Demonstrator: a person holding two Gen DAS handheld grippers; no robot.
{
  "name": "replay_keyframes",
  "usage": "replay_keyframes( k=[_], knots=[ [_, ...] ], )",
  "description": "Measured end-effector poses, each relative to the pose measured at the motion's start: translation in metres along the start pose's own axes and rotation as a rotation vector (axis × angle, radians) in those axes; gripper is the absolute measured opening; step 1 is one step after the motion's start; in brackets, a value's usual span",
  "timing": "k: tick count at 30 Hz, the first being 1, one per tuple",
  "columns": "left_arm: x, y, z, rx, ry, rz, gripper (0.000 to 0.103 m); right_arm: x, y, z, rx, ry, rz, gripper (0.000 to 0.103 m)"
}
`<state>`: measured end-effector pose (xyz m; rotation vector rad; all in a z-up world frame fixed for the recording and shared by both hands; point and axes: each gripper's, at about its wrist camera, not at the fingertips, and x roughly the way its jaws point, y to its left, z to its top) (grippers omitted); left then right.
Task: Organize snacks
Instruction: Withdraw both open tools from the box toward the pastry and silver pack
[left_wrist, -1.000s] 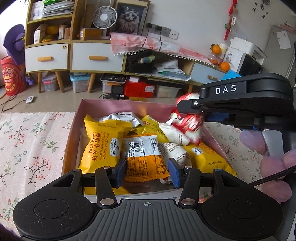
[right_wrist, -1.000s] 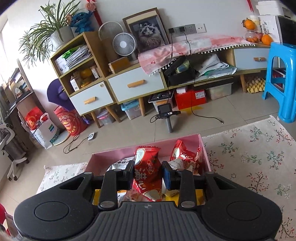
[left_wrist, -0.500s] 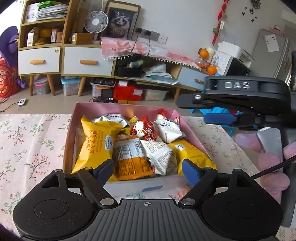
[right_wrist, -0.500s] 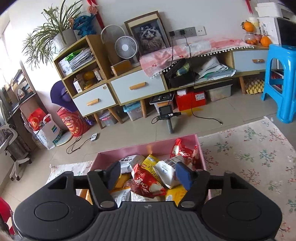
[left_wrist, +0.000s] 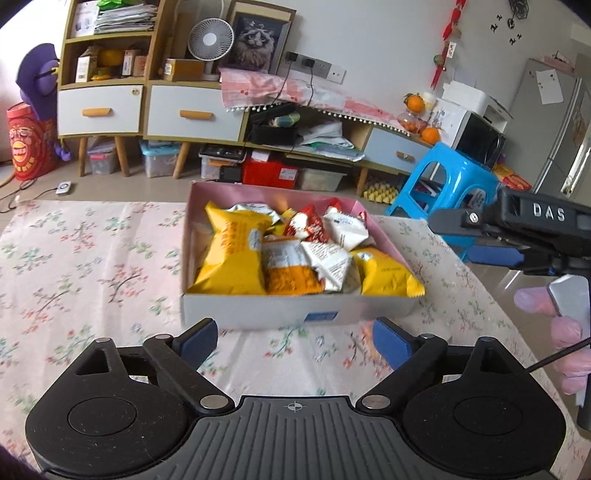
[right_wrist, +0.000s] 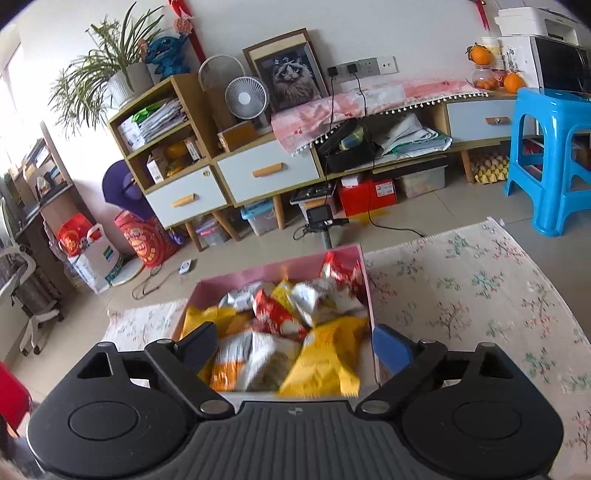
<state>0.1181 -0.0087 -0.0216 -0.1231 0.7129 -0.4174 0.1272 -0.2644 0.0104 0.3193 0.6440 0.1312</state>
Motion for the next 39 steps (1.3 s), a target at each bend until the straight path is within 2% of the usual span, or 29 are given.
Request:
replay_keyframes(
  k=[8, 12, 19, 23, 33, 39],
  knots=[
    [-0.017, 0.007, -0.020, 0.000, 0.019, 0.034, 0.095, -0.016, 0.001, -0.028, -0.037, 0.007, -0.028, 0.090],
    [-0.020, 0.012, -0.031, -0.039, 0.042, 0.066, 0.095, -0.022, 0.000, -0.042, -0.062, -0.007, -0.041, 0.092],
    [-0.016, 0.018, -0.047, -0.066, 0.079, 0.111, 0.098, -0.032, 0.007, -0.062, -0.226, -0.028, -0.084, 0.094],
    [-0.011, 0.015, -0.054, -0.048, 0.100, 0.136, 0.098, -0.036, 0.001, -0.072, -0.257, -0.024, -0.089, 0.094],
    [-0.001, -0.002, -0.069, 0.005, 0.125, 0.177, 0.099, -0.034, -0.019, -0.104, -0.349, 0.065, -0.157, 0.094],
    [0.011, -0.021, -0.084, 0.062, 0.123, 0.221, 0.101, -0.031, -0.031, -0.118, -0.388, 0.133, -0.154, 0.094]
  ],
)
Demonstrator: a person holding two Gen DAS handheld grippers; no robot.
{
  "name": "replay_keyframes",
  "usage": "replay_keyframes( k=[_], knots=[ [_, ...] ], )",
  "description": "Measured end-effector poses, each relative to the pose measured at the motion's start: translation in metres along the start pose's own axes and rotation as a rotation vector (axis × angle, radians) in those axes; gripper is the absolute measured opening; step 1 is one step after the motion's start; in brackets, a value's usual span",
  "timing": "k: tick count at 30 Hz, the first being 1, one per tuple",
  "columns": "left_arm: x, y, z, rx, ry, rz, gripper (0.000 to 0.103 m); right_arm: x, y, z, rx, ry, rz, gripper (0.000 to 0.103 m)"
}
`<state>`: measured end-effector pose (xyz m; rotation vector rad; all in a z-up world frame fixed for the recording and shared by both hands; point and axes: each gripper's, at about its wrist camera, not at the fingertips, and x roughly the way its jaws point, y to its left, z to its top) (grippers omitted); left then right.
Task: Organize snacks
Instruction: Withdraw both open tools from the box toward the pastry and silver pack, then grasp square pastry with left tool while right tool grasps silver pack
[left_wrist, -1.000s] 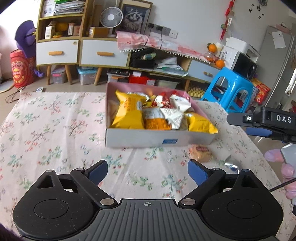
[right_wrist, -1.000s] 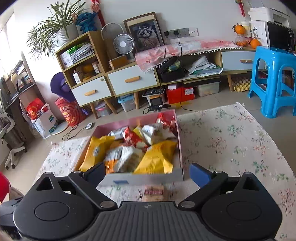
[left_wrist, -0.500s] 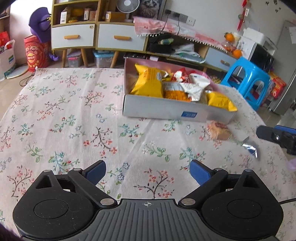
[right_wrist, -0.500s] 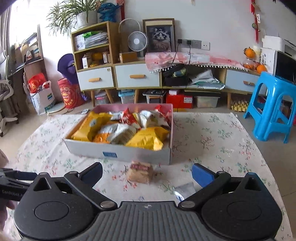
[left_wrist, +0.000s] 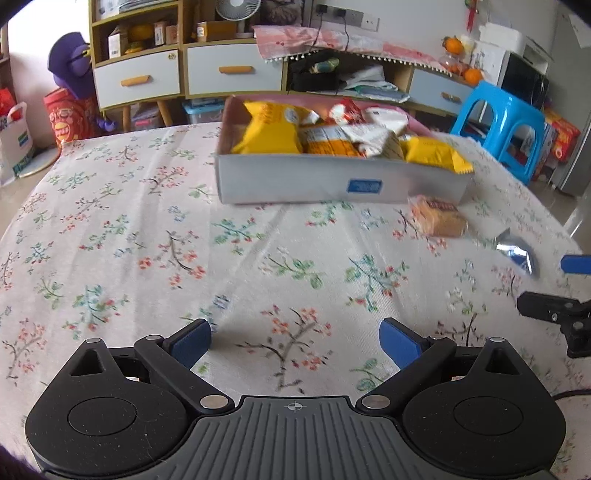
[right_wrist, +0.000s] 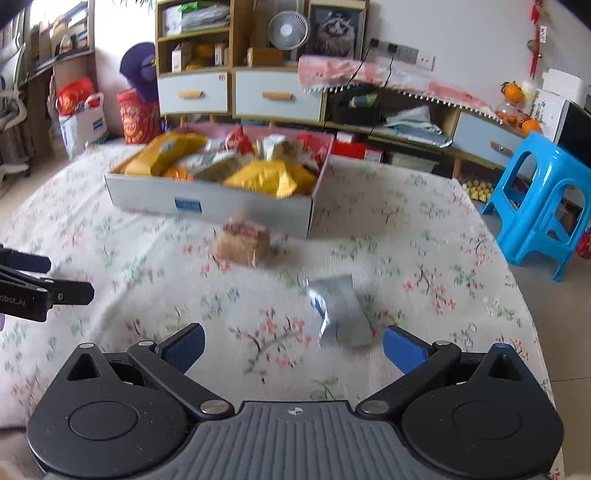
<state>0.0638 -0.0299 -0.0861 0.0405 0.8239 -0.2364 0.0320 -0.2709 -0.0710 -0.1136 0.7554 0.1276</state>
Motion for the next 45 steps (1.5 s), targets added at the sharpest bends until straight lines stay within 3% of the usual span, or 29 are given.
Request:
replay_keyframes(
  k=[3, 6, 12, 19, 32, 38, 43, 45],
  knots=[
    [0.000, -0.014, -0.002, 0.051, -0.056, 0.043, 0.102, 0.007, -0.003, -0.004, -0.007, 0.026, 0.006, 0.094],
    [0.005, -0.024, 0.004, 0.070, -0.059, 0.026, 0.102, 0.021, -0.009, -0.006, -0.008, 0.089, 0.041, 0.094],
    [0.020, -0.047, 0.011, 0.025, -0.090, -0.004, 0.103, 0.032, -0.025, -0.003, 0.027, 0.075, 0.076, 0.094],
    [0.036, -0.093, 0.023, 0.115, -0.118, -0.018, 0.103, 0.039, -0.038, 0.009, -0.060, 0.125, 0.151, 0.094],
    [0.055, -0.117, 0.049, 0.101, -0.118, -0.046, 0.099, 0.044, -0.058, 0.012, -0.053, 0.103, 0.107, 0.090],
    [0.060, -0.117, 0.056, 0.035, -0.130, -0.008, 0.085, 0.046, -0.054, 0.016, -0.052, 0.085, 0.103, 0.084],
    [0.059, -0.118, 0.060, 0.041, -0.128, 0.023, 0.056, 0.044, -0.048, 0.018, -0.066, 0.065, 0.107, 0.074],
    [0.058, -0.116, 0.060, 0.034, -0.128, 0.033, 0.050, 0.044, -0.046, 0.018, -0.067, 0.058, 0.111, 0.069]
  ],
)
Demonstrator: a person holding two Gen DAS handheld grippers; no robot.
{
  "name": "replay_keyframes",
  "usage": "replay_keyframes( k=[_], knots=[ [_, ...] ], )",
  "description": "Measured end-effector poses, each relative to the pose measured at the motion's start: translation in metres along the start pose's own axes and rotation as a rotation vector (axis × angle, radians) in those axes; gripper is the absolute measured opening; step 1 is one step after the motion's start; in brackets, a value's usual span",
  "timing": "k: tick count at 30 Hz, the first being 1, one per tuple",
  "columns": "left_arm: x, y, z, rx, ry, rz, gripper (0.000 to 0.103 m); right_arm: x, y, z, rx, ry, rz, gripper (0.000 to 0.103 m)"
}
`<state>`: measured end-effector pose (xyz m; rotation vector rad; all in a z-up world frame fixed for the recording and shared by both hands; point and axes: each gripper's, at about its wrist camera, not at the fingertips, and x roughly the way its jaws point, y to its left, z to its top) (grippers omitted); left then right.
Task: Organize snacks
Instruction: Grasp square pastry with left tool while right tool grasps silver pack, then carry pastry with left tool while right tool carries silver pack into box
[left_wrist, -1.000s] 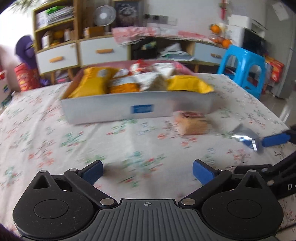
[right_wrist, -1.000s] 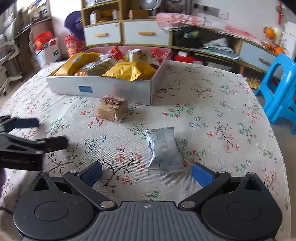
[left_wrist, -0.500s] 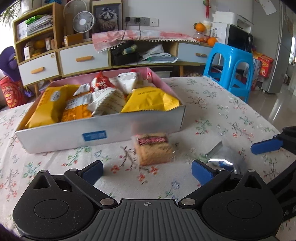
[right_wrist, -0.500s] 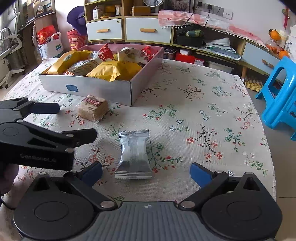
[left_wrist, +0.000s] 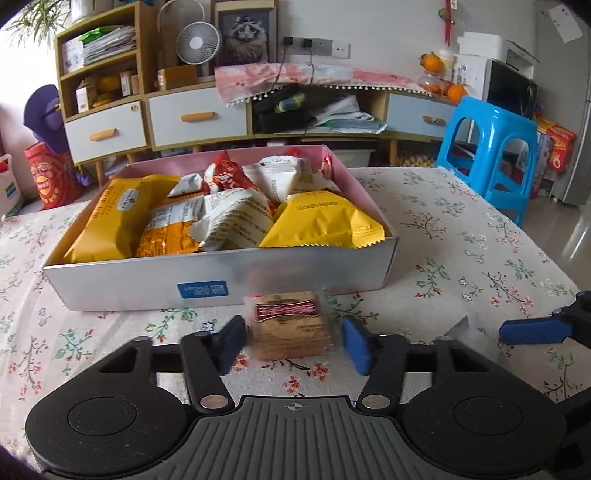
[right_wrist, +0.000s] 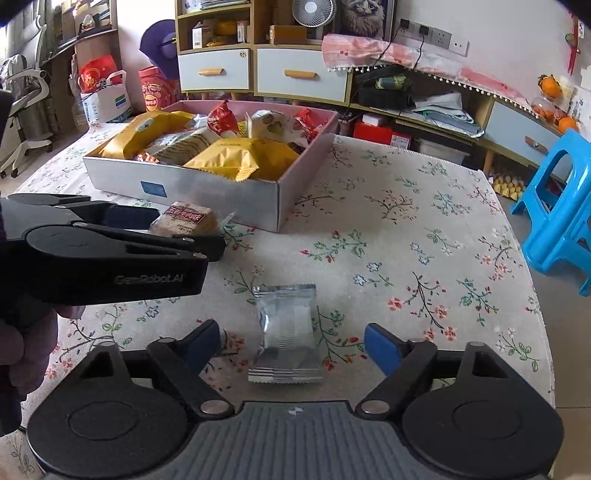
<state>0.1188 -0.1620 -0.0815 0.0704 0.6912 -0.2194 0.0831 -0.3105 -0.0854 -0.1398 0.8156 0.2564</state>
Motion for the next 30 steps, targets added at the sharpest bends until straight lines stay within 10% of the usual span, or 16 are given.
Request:
replay_keyframes(
  k=[12, 30],
  knots=[
    [-0.011, 0.026, -0.002, -0.056, 0.017, -0.012, 0.040, -0.008, 0.022, 0.003, -0.065, -0.023, 0.041, 0.018],
    [-0.036, 0.098, -0.013, -0.177, 0.082, -0.073, 0.039, -0.008, 0.021, 0.014, 0.128, 0.037, 0.065, 0.015]
  ],
)
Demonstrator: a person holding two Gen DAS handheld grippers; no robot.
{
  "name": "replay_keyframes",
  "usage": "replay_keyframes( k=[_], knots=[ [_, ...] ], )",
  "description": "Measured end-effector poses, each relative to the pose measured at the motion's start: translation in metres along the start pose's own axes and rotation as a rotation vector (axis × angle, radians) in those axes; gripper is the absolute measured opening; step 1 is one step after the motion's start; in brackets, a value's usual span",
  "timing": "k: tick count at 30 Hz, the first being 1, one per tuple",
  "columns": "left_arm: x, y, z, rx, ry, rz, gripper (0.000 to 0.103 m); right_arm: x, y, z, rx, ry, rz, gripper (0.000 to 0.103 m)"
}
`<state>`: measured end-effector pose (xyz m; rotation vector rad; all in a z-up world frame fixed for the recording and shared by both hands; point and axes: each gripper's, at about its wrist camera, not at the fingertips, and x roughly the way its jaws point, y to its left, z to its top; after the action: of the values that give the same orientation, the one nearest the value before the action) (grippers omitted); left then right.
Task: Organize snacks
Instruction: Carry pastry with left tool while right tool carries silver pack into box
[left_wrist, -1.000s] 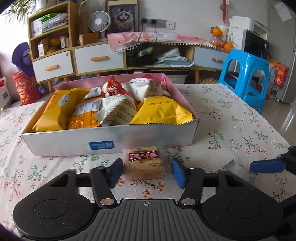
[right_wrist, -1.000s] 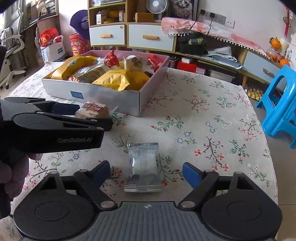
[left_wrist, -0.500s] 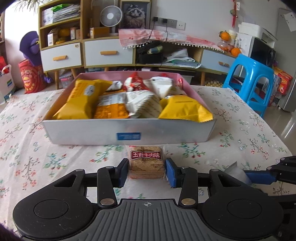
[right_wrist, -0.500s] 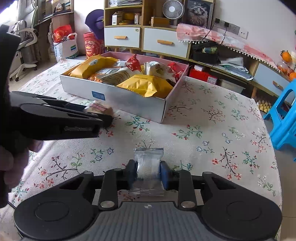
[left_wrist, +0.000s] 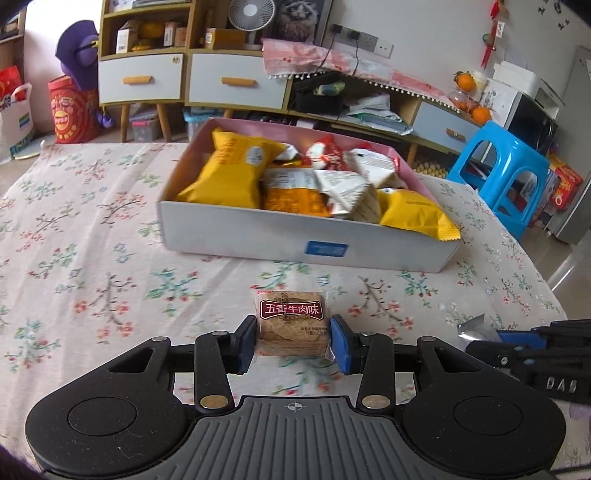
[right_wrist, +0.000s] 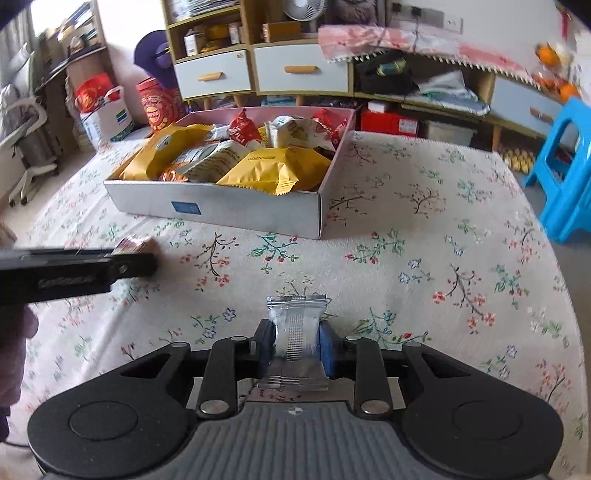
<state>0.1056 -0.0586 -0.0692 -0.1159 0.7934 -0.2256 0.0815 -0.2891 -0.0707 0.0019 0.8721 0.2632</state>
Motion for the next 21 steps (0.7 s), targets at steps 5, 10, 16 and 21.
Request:
replay_keyframes(
  k=[5, 10, 16, 21],
  knots=[
    [-0.008, 0.017, 0.002, 0.012, -0.003, -0.011, 0.039, -0.001, 0.003, 0.006, 0.066, 0.023, 0.031, 0.015],
    [-0.017, 0.028, 0.008, 0.033, -0.007, -0.027, 0.039, -0.001, 0.004, 0.013, 0.144, 0.050, 0.067, 0.015],
    [-0.031, 0.031, 0.019, 0.057, -0.044, -0.076, 0.039, -0.003, 0.006, 0.029, 0.244, 0.045, 0.125, 0.015],
    [-0.036, 0.028, 0.032, 0.075, -0.075, -0.112, 0.039, -0.008, 0.013, 0.049, 0.288, 0.011, 0.187, 0.015]
  ],
)
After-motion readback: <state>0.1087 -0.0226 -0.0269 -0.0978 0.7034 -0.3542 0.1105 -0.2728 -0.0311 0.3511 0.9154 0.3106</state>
